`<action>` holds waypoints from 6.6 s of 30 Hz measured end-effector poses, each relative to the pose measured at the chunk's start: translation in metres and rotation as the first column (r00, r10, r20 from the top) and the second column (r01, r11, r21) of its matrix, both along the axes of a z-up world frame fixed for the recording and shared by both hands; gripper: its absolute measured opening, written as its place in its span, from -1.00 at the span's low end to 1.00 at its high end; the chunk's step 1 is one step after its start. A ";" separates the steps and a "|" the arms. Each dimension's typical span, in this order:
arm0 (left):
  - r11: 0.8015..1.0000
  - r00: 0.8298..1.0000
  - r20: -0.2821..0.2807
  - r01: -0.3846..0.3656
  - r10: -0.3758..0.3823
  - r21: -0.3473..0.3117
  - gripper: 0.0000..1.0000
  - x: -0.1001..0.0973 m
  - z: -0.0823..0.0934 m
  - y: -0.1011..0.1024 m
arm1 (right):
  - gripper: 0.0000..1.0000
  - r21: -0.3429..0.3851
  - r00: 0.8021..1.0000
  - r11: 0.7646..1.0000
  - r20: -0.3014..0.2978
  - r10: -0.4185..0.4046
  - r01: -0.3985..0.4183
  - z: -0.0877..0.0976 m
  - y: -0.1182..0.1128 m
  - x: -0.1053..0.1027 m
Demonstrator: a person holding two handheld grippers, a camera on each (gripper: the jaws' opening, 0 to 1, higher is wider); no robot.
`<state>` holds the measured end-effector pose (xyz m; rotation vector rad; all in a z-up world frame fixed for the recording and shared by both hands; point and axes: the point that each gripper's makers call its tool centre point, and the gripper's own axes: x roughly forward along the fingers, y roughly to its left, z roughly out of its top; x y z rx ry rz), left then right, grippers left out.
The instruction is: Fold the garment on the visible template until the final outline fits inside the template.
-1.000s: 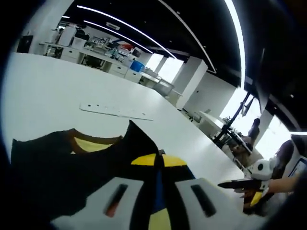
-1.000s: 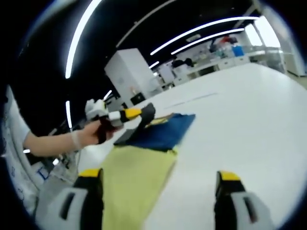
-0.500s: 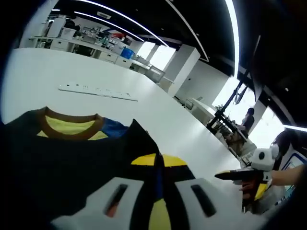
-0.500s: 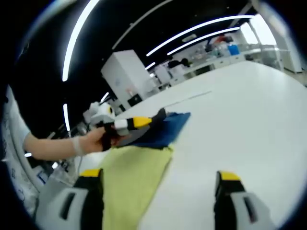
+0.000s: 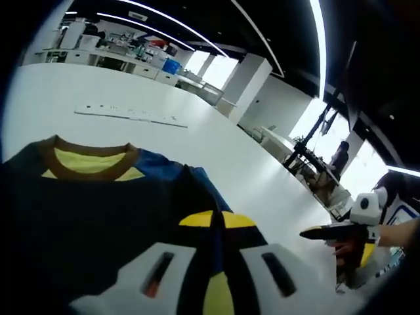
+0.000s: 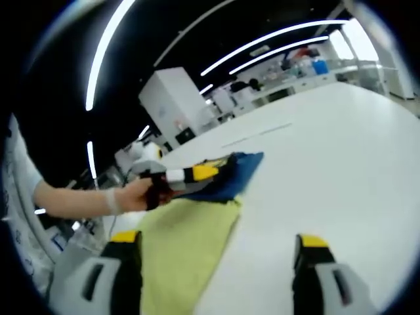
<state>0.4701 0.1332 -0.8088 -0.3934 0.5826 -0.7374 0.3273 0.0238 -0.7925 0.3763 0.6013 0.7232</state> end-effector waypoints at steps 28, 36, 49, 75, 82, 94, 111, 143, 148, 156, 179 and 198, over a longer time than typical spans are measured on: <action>0.997 0.989 0.123 0.080 -0.080 0.005 0.96 -0.026 0.031 0.017 | 0.99 -0.052 0.998 0.997 0.021 0.056 -0.055 0.009 0.007 0.000; 0.998 0.989 0.136 0.061 -0.065 0.033 0.98 -0.035 0.044 0.044 | 0.99 -0.064 0.996 0.995 0.042 0.079 -0.077 0.017 0.015 0.001; 0.998 0.988 0.152 0.026 -0.036 0.065 0.98 -0.070 0.052 0.089 | 0.98 -0.088 0.993 0.991 0.054 0.105 -0.100 0.022 0.017 -0.006; 0.989 0.992 0.115 0.032 -0.049 0.147 0.86 -0.143 0.050 0.161 | 0.74 -0.146 0.980 0.971 0.029 0.198 -0.192 0.018 0.024 -0.047; 0.977 0.992 0.067 0.093 -0.108 0.193 0.80 -0.178 0.039 0.179 | 0.59 -0.207 0.958 0.936 -0.026 0.286 -0.286 0.005 0.027 -0.074; 0.975 0.996 -0.029 0.091 -0.087 0.201 0.53 -0.222 0.016 0.218 | 0.15 -0.237 0.919 0.888 -0.136 0.370 -0.393 -0.017 0.026 -0.113; 0.988 0.975 -0.220 0.000 0.035 0.156 -0.10 -0.276 -0.016 0.260 | -0.44 -0.186 0.891 0.888 -0.271 0.364 -0.420 -0.038 0.016 -0.140; 0.996 0.940 -0.339 0.000 0.031 0.090 -1.00 -0.310 -0.031 0.251 | -1.00 -0.104 0.865 0.908 -0.364 0.346 -0.407 -0.042 0.020 -0.150; 0.998 0.935 -0.355 0.024 -0.003 0.055 -1.00 -0.320 -0.018 0.239 | -1.00 -0.090 0.860 0.910 -0.375 0.345 -0.405 -0.035 0.014 -0.153; 0.993 0.913 -0.392 0.122 -0.110 0.004 -1.00 -0.343 -0.001 0.220 | -1.00 -0.061 0.851 0.914 -0.394 0.347 -0.401 -0.022 0.002 -0.165; 0.976 0.983 -0.175 0.009 -0.048 -0.219 -1.00 -0.240 0.099 0.231 | -1.00 0.171 0.957 0.964 -0.169 0.235 -0.206 0.072 0.001 -0.054; 0.977 0.990 -0.079 -0.127 0.115 -0.170 -1.00 -0.100 0.113 0.248 | -1.00 0.075 0.991 0.991 -0.054 0.120 -0.115 0.093 0.021 0.095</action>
